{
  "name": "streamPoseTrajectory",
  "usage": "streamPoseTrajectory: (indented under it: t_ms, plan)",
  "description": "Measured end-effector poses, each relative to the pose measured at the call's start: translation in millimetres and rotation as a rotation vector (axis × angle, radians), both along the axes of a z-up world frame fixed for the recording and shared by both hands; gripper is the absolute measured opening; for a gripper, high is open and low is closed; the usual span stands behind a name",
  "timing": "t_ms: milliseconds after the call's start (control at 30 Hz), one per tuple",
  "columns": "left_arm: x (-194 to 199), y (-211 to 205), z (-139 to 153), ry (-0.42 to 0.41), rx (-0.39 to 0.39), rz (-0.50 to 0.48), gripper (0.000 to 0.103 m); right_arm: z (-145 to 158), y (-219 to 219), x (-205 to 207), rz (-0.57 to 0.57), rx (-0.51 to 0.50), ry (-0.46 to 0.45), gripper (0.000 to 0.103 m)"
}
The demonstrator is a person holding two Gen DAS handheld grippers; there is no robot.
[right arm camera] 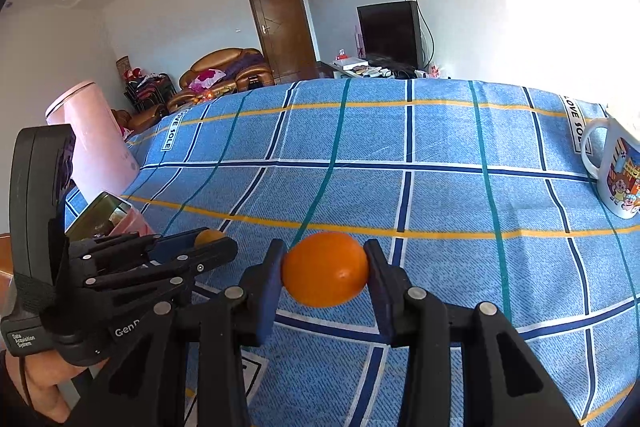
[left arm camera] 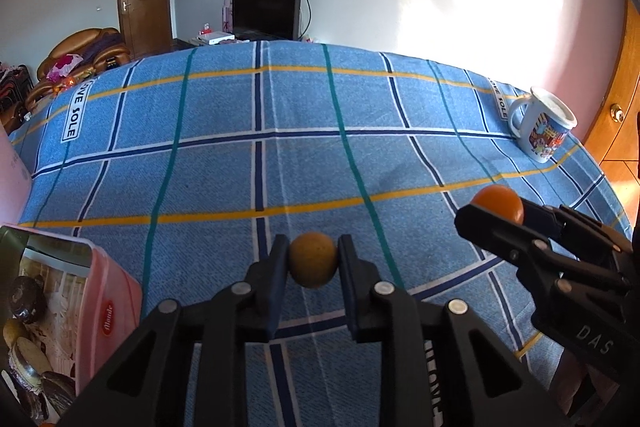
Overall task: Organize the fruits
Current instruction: 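Carry the yellow fruit and orange toward the tin with both tools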
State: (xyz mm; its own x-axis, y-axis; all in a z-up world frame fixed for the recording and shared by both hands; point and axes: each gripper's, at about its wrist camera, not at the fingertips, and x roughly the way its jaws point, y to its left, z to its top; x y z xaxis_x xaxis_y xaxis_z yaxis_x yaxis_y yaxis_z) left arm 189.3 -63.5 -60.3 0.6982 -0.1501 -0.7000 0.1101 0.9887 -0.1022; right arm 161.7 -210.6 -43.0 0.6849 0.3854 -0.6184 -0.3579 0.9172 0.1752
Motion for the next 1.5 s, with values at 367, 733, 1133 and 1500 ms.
streamPoseTrajectory:
  t_ms: [367,733,1133,1500]
  plan:
    - [-17,-3,10,-0.085,0.043,0.019,0.026,7,1,-13,0.008,0.022,-0.075,0.041]
    - [-31,0,16,-0.150,0.045,0.045,0.026,13,-2,-24,0.006,0.035,-0.137,0.041]
    - [-48,-1,24,-0.231,0.063,0.056,0.026,17,0,-35,0.005,0.021,-0.197,0.041]
    - [-61,5,28,-0.275,0.050,0.068,0.026,24,4,-50,0.010,-0.002,-0.274,0.041]
